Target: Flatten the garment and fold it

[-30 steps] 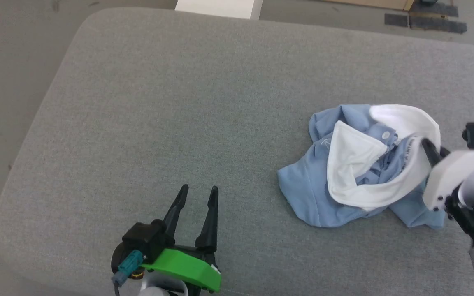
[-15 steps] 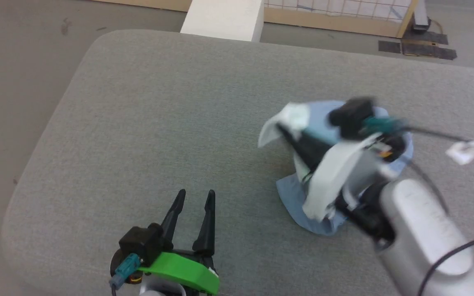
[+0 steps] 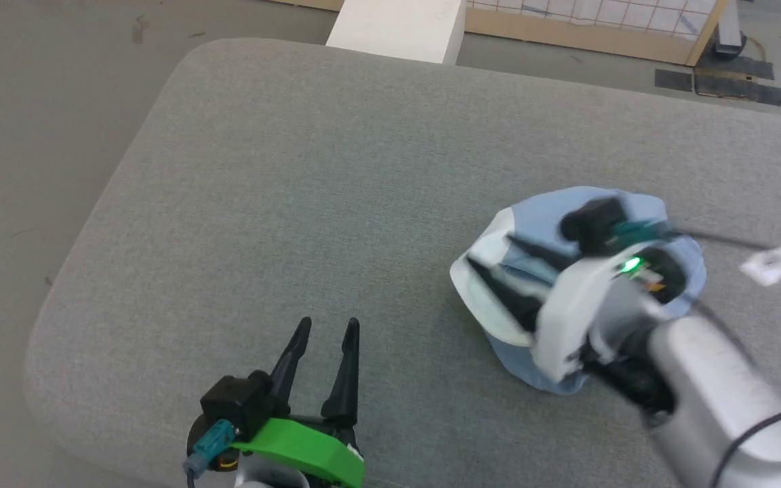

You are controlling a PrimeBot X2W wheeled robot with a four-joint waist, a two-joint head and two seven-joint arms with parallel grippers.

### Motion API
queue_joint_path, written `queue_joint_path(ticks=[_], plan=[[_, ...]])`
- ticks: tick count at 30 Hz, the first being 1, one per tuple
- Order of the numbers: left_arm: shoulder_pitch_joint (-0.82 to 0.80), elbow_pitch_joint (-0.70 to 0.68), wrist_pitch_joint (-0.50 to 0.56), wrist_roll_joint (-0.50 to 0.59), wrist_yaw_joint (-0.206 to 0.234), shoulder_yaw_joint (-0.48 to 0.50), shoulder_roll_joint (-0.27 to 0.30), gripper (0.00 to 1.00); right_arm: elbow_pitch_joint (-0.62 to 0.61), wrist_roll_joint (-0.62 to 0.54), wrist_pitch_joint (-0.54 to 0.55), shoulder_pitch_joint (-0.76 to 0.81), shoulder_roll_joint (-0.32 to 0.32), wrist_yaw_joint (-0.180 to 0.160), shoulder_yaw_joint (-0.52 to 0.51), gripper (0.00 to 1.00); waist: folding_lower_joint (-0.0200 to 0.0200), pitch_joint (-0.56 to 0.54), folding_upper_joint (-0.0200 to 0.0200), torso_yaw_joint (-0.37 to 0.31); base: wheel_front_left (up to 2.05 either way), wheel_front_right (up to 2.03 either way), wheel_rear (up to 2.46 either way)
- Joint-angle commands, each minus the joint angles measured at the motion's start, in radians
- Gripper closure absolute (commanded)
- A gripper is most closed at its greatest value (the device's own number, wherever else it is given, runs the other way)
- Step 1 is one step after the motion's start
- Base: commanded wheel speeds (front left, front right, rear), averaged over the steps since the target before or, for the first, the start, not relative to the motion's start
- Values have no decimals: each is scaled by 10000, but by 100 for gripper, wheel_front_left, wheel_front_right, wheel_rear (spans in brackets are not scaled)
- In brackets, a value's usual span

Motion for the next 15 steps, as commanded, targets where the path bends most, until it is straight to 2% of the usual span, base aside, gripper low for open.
queue_joint_path(ticks=[1, 5, 9, 15], plan=[[103, -42, -38, -38, 92, 40, -22, 0, -329, 76, 45, -7, -198, -13, -344, 0, 0, -23, 0, -93, 0, 0, 0], [141, -142, -38, 50, 102, 99, -22, 0, -1355, -304, 218, 469, -704, -13, -1912, 0, 0, 51, 0, -259, 0, 0, 0], [52, -227, -38, 244, 97, 85, -22, 0, -1711, -1066, 727, 1380, -1078, -13, -3340, 0, 0, 197, 0, -287, 0, 0, 0], [1, -247, -38, 350, 77, 64, -22, 0, -1718, -1505, 1793, 2909, -1336, -13, -3867, 0, 0, 376, 0, -197, 0, 0, 0]])
